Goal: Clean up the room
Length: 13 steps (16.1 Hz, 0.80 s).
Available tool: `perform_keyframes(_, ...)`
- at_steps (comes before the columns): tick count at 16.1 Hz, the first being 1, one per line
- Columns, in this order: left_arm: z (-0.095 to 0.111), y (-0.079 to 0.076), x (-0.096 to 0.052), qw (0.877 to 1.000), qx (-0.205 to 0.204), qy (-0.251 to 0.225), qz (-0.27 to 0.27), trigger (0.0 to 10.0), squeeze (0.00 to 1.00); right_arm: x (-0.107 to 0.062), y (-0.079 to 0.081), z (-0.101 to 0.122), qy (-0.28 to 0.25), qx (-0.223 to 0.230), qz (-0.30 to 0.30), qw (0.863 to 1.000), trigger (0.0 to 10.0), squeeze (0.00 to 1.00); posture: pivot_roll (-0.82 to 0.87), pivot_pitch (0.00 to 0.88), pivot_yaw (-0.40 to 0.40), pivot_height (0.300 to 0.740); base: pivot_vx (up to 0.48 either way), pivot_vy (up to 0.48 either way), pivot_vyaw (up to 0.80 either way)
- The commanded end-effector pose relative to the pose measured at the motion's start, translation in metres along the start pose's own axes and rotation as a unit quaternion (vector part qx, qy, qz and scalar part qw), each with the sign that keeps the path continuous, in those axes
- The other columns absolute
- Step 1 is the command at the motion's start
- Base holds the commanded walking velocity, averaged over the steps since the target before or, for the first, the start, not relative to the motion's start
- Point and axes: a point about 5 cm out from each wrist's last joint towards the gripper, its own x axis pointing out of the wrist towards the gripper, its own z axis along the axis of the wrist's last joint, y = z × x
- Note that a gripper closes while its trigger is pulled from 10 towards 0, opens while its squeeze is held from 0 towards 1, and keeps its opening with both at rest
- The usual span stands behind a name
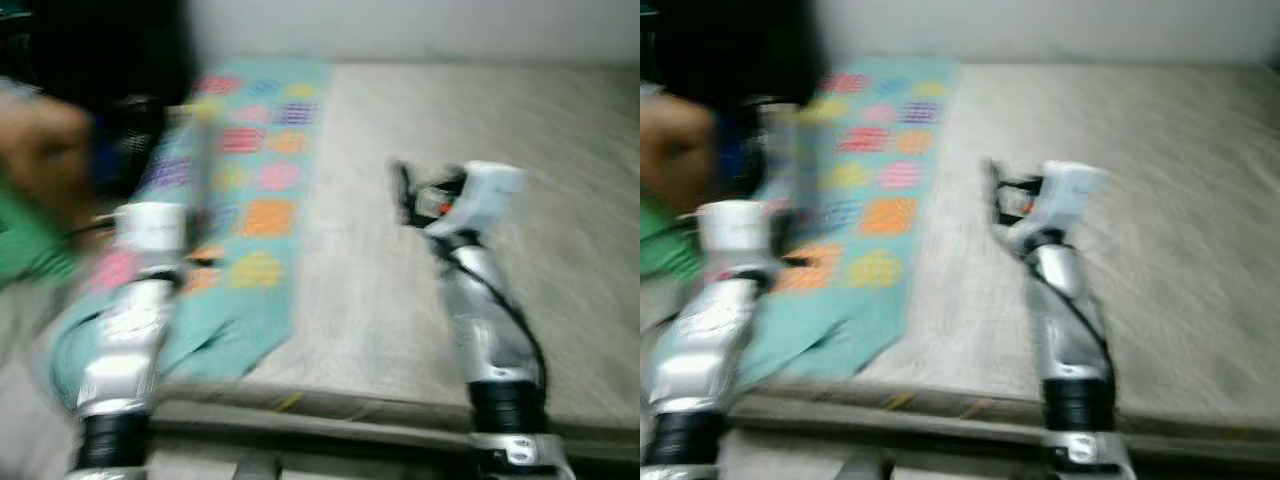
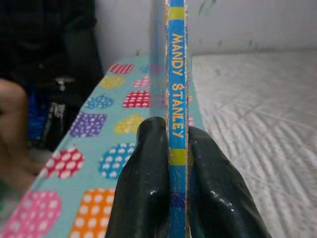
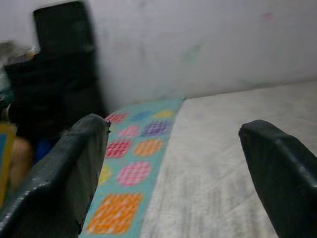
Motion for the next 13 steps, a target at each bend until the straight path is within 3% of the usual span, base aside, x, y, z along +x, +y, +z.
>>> perform_keyframes(1,0.010,-0.029,0.001,0.998,-0.005,-0.027,-0.056,10.0,0.00,-0.009,-0.021,-0.010,0.026,-0.008,-0.046,0.999,10.0,0.00,0.01,0.000,0.027,0.740,0.000,0.000,0.00)
perform_keyframes(5,-0.005,-0.035,-0.016,0.998,-0.032,-0.010,-0.048,10.0,0.00,-0.016,-0.009,-0.024,0.047,-0.027,-0.018,0.998,10.0,0.00,0.04,0.000,0.005,0.740,0.000,0.000,0.00)
perform_keyframes(8,-0.002,-0.042,-0.011,0.998,-0.029,-0.011,-0.062,10.0,0.00,-0.007,-0.009,-0.018,0.033,-0.031,-0.023,0.999,10.0,0.00,0.04,0.000,0.010,0.740,0.000,0.000,-0.63)
perform_keyframes(10,-0.002,-0.038,-0.011,0.998,-0.028,-0.011,-0.062,10.0,0.00,-0.005,-0.009,-0.016,0.031,-0.028,-0.030,0.999,10.0,0.00,0.03,0.000,0.018,0.740,0.000,0.000,-0.50)
perform_keyframes(13,-0.008,-0.036,-0.018,0.998,-0.015,0.001,-0.066,10.0,0.00,-0.016,-0.014,-0.027,0.044,-0.032,-0.041,0.998,10.0,0.00,0.04,0.000,0.015,0.740,0.000,0.000,0.00)
